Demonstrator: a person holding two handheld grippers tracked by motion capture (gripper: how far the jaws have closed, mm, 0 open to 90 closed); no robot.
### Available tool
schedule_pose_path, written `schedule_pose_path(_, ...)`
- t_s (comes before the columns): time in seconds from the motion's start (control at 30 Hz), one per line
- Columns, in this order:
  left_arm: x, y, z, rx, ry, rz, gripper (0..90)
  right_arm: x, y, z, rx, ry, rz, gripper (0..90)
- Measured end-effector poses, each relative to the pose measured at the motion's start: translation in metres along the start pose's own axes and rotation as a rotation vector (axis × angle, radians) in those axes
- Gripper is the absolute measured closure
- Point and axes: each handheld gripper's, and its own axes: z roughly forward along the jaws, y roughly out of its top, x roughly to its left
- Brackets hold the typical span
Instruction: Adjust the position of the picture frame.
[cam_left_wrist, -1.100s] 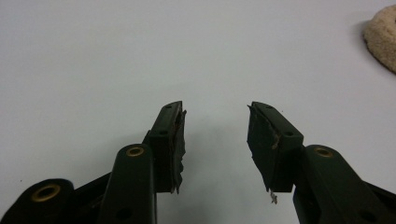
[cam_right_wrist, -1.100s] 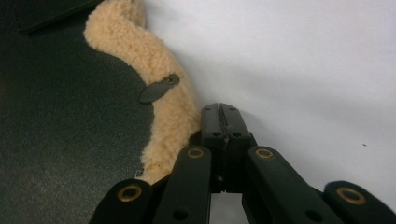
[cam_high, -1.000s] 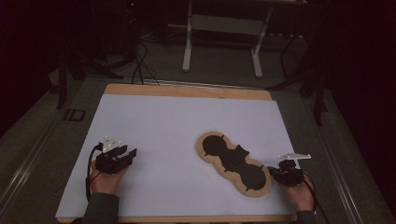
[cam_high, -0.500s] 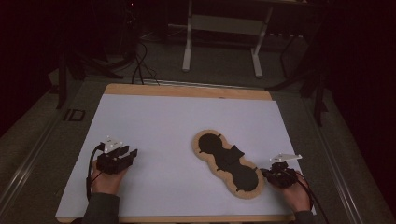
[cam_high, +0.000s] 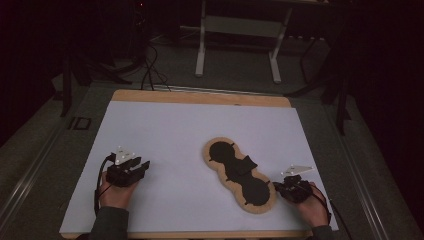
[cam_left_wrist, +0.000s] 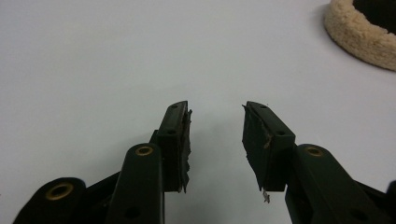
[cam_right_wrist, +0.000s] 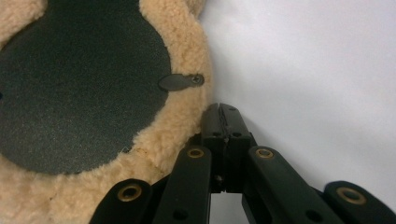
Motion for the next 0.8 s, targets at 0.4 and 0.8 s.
schedule_pose_path(0.4,-0.004,0.001,0.0,-0.009,-0.027,0.007,62.1,0.013,0.007,0.006,0.008,0.028,-0.044,90.0)
schedule_pose_path(0.8,-0.009,0.002,0.0,-0.012,-0.059,0.026,67.3,0.024,0.012,0.01,0.006,0.076,-0.075,90.0)
